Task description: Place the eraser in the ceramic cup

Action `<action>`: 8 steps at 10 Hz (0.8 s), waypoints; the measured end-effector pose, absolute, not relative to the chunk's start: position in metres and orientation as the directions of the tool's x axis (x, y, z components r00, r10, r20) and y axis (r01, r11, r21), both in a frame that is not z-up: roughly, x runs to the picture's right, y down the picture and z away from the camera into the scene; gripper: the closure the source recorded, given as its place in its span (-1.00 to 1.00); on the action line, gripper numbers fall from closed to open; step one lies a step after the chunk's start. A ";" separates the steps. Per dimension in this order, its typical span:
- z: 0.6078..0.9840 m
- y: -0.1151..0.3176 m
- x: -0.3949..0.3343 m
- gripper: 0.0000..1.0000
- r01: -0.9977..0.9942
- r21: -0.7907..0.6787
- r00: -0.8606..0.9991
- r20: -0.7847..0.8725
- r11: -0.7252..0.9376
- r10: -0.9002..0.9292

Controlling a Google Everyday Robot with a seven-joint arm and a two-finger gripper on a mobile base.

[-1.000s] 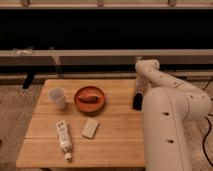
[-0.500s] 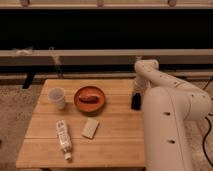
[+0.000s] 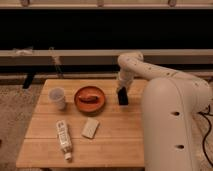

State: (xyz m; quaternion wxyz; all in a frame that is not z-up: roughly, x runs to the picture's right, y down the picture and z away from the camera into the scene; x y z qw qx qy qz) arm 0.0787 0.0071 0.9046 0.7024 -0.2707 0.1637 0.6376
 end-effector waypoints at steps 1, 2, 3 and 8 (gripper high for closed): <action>0.891 -0.004 0.049 1.00 -0.968 -0.229 0.212 -0.542 0.099 0.813; 0.883 -0.012 0.026 1.00 -0.953 -0.270 0.262 -0.516 0.136 0.815; 0.873 -0.022 -0.001 1.00 -0.932 -0.317 0.319 -0.481 0.178 0.817; 0.806 -0.045 -0.095 1.00 -0.746 -0.586 0.527 -0.230 0.316 0.818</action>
